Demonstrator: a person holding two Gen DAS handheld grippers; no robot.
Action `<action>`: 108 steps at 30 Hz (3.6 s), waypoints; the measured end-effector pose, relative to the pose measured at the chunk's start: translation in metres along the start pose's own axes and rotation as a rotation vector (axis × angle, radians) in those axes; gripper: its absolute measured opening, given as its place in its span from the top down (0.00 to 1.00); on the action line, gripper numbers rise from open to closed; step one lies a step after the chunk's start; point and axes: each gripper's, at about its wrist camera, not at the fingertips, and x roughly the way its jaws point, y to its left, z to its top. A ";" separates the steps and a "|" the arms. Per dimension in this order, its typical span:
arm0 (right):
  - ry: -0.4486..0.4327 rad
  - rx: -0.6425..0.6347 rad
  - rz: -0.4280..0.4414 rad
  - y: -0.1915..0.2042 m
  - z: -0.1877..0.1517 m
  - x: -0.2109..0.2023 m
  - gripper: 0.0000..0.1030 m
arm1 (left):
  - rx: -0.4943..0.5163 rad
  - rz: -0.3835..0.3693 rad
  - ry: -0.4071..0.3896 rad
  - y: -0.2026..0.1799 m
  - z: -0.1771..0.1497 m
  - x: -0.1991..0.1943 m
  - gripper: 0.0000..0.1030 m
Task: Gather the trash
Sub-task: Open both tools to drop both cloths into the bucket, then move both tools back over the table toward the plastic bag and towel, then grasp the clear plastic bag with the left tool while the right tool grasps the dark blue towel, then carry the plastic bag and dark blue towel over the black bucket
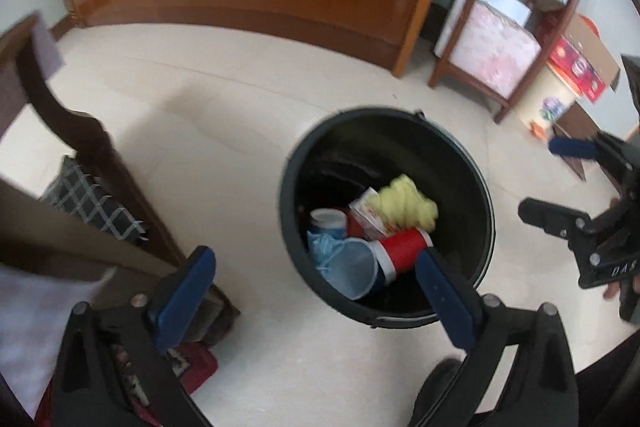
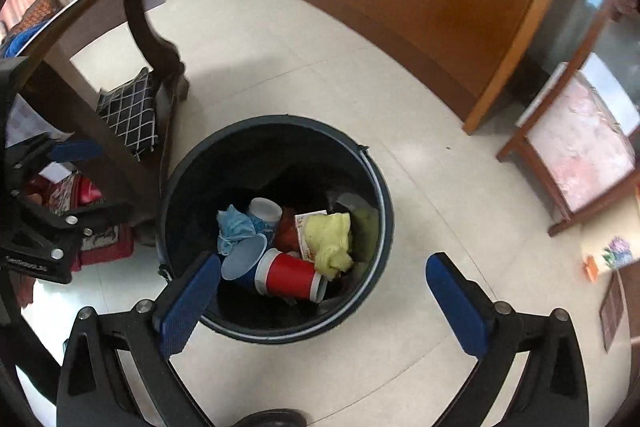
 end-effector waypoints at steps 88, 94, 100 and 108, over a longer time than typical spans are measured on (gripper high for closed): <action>-0.192 -0.447 0.411 0.591 0.290 -0.006 0.11 | -0.734 0.581 -0.261 0.503 -0.119 -0.232 0.17; -0.158 -0.457 0.437 0.592 0.290 0.004 0.60 | -0.746 0.522 -0.225 0.510 -0.118 -0.221 0.53; -0.209 -0.463 0.457 0.571 0.276 -0.016 0.70 | -0.732 0.514 -0.274 0.496 -0.121 -0.228 0.77; -0.304 -0.434 0.451 0.522 0.250 -0.065 0.70 | -0.670 0.494 -0.320 0.447 -0.114 -0.243 0.79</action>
